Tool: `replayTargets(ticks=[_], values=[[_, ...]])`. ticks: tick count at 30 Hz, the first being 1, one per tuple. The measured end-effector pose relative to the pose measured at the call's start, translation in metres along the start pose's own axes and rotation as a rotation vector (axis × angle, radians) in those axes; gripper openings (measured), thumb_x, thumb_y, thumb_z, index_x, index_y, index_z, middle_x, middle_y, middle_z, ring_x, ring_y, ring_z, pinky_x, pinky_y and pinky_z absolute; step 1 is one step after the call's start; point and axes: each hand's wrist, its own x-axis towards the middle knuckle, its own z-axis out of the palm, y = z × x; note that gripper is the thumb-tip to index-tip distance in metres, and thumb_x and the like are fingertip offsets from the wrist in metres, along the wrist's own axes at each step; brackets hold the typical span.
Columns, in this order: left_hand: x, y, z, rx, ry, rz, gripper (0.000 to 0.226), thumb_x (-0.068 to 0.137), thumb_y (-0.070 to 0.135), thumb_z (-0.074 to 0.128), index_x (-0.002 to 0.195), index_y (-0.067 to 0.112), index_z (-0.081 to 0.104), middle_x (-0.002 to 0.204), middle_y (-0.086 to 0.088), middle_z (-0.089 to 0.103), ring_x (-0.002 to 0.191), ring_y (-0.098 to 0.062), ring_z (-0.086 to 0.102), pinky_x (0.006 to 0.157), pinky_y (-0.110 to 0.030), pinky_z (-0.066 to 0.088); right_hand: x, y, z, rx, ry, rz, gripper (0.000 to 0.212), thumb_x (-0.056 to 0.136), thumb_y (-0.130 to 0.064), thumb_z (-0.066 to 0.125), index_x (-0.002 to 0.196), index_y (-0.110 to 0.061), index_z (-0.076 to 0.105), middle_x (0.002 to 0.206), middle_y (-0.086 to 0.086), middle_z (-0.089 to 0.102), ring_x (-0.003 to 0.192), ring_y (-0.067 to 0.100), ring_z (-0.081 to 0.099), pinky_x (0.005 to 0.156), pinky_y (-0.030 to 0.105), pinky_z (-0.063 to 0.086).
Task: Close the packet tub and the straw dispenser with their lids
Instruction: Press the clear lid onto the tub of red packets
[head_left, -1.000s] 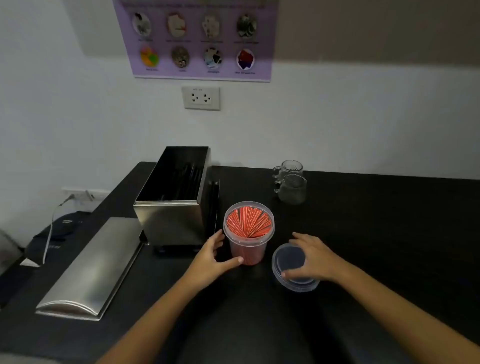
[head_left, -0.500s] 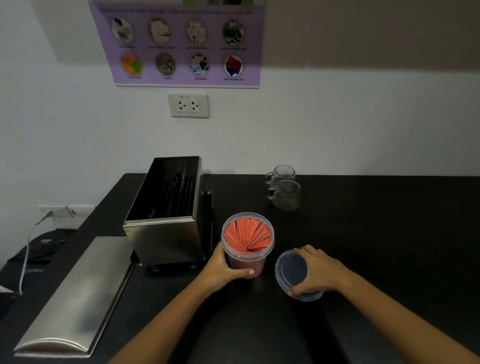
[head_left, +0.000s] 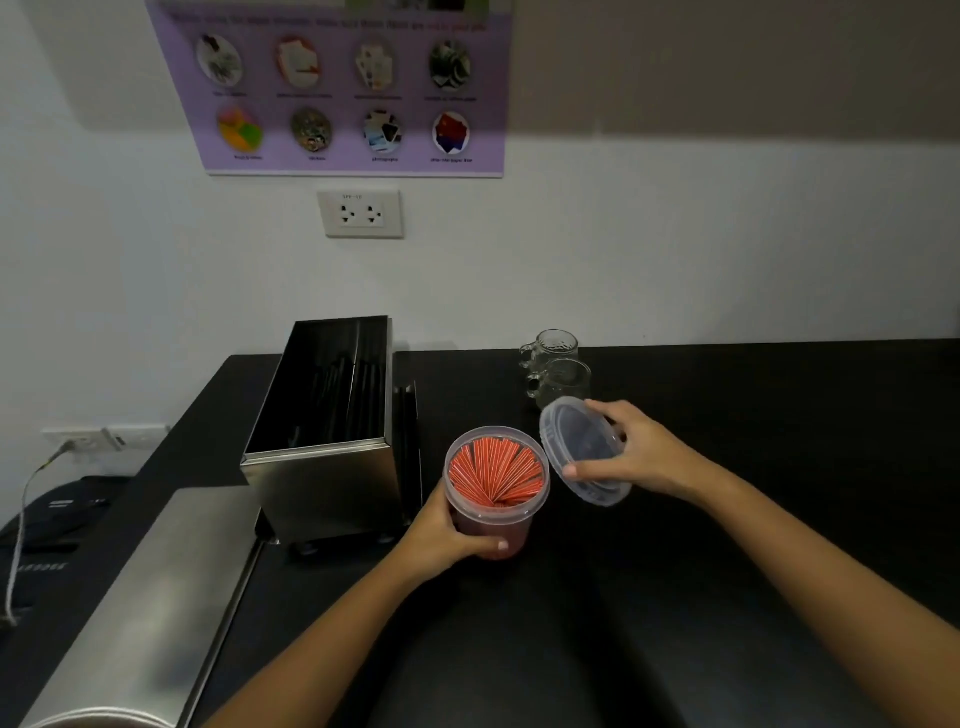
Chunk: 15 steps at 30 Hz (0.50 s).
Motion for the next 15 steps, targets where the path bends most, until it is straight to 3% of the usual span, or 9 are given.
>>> replayTargets(ticks=[3, 7, 10, 13, 15], values=[[-0.002, 0.004, 0.000, 0.013, -0.052, 0.011, 0.083, 0.055, 0.023, 0.085, 0.116, 0.047, 0.035, 0.117, 0.018, 0.053, 0.107, 0.009, 0.050, 0.077, -0.005, 0.041, 0.007, -0.017, 0.004, -0.129, 0.009, -0.094, 0.100, 0.042, -0.071, 0.072, 0.129, -0.041, 0.032, 0.116, -0.018, 0.034, 0.106, 0.005, 0.038, 0.082, 0.023, 0.040], [-0.002, 0.006, -0.003, -0.014, -0.073, 0.015, 0.083, 0.055, 0.023, 0.085, 0.116, 0.048, 0.035, 0.117, 0.015, 0.055, 0.105, 0.013, 0.052, 0.074, -0.003, 0.044, 0.012, -0.040, 0.016, -0.257, -0.100, -0.142, 0.109, 0.048, -0.068, 0.071, 0.138, -0.029, 0.025, 0.135, -0.009, 0.034, 0.118, 0.010, 0.036, 0.098, 0.037, 0.039], [-0.002, 0.007, -0.006, -0.013, -0.070, 0.019, 0.083, 0.054, 0.023, 0.086, 0.114, 0.051, 0.035, 0.116, 0.017, 0.055, 0.105, 0.014, 0.051, 0.076, -0.003, 0.044, 0.018, -0.054, 0.028, -0.427, -0.162, -0.177, 0.111, 0.051, -0.068, 0.070, 0.141, -0.029, 0.019, 0.143, -0.008, 0.029, 0.128, 0.016, 0.031, 0.101, 0.040, 0.034], [-0.002, 0.004, -0.007, -0.023, -0.050, 0.010, 0.090, 0.052, 0.024, 0.087, 0.122, 0.045, 0.034, 0.123, 0.014, 0.053, 0.116, -0.001, 0.048, 0.090, -0.014, 0.040, 0.023, -0.061, 0.037, -0.531, -0.192, -0.191, 0.110, 0.052, -0.068, 0.069, 0.141, -0.027, 0.018, 0.142, -0.007, 0.029, 0.127, 0.017, 0.030, 0.100, 0.040, 0.036], [-0.002, 0.001, -0.006, -0.032, -0.033, -0.011, 0.090, 0.050, 0.027, 0.088, 0.122, 0.044, 0.035, 0.122, 0.013, 0.053, 0.116, -0.003, 0.048, 0.088, -0.016, 0.040, 0.027, -0.064, 0.042, -0.578, -0.199, -0.197, 0.111, 0.051, -0.069, 0.067, 0.141, -0.026, 0.019, 0.139, -0.007, 0.032, 0.123, 0.016, 0.033, 0.097, 0.040, 0.039]])
